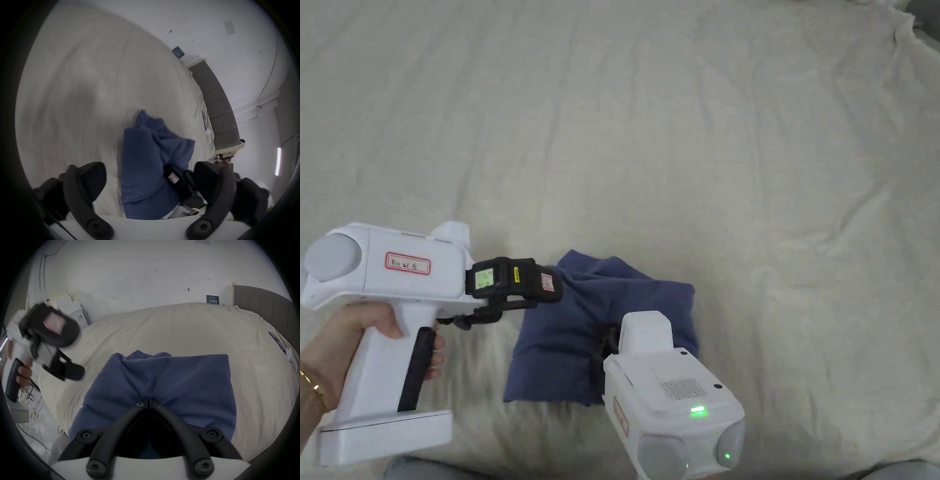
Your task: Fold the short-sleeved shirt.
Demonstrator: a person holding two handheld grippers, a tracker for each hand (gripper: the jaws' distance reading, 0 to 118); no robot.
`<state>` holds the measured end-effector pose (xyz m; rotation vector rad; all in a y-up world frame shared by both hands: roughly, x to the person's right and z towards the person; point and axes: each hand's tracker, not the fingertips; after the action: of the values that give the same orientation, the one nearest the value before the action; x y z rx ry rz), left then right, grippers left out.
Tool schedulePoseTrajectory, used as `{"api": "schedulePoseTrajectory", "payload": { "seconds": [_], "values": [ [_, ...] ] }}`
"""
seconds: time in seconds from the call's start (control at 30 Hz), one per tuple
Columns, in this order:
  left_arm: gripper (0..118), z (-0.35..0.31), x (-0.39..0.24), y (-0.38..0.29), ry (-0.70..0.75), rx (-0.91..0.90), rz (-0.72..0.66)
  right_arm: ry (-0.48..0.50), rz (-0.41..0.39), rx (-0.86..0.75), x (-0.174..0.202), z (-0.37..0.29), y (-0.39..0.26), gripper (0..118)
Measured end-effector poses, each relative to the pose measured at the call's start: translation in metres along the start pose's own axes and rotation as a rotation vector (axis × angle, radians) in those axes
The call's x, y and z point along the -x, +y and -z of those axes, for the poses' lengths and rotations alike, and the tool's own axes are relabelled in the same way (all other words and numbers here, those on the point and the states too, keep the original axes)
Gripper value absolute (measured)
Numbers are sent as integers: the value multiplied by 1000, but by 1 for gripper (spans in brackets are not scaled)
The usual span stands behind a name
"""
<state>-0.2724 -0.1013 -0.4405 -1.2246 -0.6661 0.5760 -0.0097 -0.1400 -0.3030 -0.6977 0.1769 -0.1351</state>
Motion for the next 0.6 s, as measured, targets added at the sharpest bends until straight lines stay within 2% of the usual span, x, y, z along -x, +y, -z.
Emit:
{"api": "schedulePoseTrajectory", "payload": {
  "seconds": [0.03,0.07,0.2,0.27,0.3,0.33,0.37,0.4,0.5,0.6],
  "values": [
    [96,5,4,0,-3,24,0,2,1,2,0,-1,1,0],
    [91,11,8,1,-11,67,3,5,6,6,-1,-1,1,0],
    [86,23,14,0,-78,112,-15,20,29,21,-5,0,4,0],
    [80,28,16,-1,-107,119,-38,30,38,25,-7,1,4,0],
    [72,31,17,0,-99,126,-38,36,44,27,-9,1,4,0],
    [54,32,18,0,-88,126,-34,42,49,29,-10,1,4,0],
    [48,31,18,-2,-69,121,-39,49,56,32,-12,2,4,0],
    [43,32,18,-3,-23,116,-55,53,65,32,-13,2,4,0],
    [32,35,15,-8,-35,107,-164,56,76,32,-14,5,3,0],
    [28,39,-3,-13,70,72,-190,51,64,33,-12,7,4,0]
  ]
}}
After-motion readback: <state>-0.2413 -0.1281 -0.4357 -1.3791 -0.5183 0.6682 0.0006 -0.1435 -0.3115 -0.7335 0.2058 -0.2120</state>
